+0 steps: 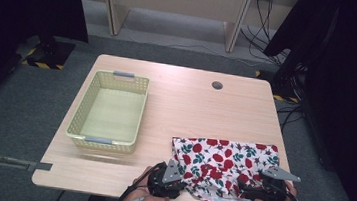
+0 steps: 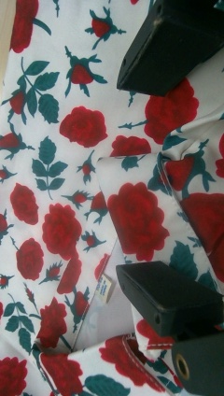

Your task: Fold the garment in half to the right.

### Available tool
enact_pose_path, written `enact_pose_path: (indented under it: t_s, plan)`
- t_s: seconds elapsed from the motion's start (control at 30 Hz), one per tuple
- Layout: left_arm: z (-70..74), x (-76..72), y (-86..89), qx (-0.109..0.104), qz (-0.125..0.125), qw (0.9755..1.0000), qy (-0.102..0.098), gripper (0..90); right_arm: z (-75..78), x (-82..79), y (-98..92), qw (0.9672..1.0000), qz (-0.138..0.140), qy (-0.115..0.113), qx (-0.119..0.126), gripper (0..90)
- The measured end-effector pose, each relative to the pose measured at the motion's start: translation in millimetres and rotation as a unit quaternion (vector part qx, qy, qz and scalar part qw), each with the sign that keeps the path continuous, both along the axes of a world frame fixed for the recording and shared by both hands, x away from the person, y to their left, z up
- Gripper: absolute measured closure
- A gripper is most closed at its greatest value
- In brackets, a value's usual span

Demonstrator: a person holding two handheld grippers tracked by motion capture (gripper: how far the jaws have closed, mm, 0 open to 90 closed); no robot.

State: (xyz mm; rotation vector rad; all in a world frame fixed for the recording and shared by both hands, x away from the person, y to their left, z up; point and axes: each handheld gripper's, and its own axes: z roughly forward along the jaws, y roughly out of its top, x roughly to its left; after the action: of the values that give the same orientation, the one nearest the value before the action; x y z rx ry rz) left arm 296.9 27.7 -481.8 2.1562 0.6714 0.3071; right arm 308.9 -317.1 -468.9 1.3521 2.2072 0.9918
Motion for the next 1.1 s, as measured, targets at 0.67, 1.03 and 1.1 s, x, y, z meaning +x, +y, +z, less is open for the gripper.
enact_pose_path:
  t_s: [0.67,1.03,1.1]
  plan:
    - [1.3,0.8,-2.1,0.006,-0.013,0.9999,-0.002,80.0,44.0,22.1,50.2,0.9967,0.064,-0.045,0.019,11.5]
    - [0.8,1.4,-1.6,0.004,-0.015,0.9999,-0.003,80.0,54.1,60.6,110.9,0.9906,0.131,-0.033,0.021,11.4]
    - [0.7,1.6,-1.3,0.002,-0.015,0.9999,0.0,80.0,53.3,66.1,119.4,0.9896,0.14,-0.026,0.022,11.4]
